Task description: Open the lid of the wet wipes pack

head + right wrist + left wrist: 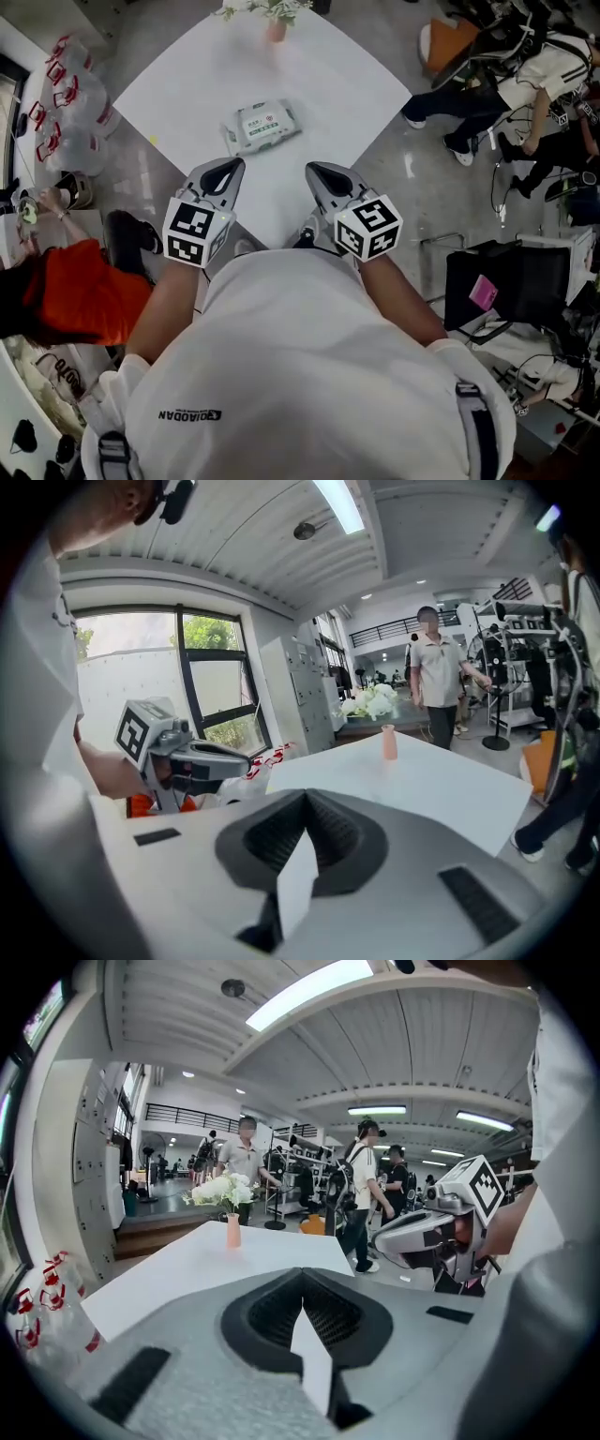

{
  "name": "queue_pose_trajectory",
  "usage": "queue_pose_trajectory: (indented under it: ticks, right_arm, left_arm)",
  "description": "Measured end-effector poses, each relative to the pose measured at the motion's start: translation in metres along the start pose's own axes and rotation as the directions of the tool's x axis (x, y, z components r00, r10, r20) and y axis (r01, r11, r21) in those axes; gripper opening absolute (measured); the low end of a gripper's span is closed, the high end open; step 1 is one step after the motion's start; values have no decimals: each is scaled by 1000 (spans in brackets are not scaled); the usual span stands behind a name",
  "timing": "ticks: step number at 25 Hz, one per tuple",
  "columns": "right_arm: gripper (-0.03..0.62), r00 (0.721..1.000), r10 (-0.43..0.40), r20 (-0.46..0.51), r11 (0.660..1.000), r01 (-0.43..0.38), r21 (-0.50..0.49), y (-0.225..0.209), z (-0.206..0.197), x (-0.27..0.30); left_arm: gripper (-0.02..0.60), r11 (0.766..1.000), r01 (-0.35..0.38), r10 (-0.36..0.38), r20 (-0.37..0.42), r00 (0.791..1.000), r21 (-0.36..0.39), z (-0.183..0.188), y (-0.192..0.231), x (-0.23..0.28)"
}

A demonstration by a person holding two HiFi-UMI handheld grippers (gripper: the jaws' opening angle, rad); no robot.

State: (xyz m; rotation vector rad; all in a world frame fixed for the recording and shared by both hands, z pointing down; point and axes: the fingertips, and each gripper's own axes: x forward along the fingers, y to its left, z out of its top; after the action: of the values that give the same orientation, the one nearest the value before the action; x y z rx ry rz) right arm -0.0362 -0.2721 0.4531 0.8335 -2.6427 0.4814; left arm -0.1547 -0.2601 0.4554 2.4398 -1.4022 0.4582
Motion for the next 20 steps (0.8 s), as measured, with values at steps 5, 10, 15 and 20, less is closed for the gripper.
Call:
queue_pose_trajectory:
  ticks: [5, 10, 15, 20]
  right_arm:
    - [6, 1000, 25, 8, 1000, -25, 4, 0, 3, 0]
    - [6, 1000, 30, 9, 999, -30, 13, -3, 0, -2]
    - [6, 999, 35, 10, 999, -35, 14, -4, -1, -3]
    - [6, 999, 42, 12, 999, -42, 13, -2, -2, -2]
  left_arm:
    - [9, 1000, -28, 28, -14, 999, 8, -1, 1, -2]
    - [9, 999, -41, 41, -21, 999, 24, -2, -1, -1]
    - [11, 998, -50, 51, -23, 998, 40, -3, -1, 0]
    - [63, 995, -36, 41, -53, 998, 88, -10, -7, 4]
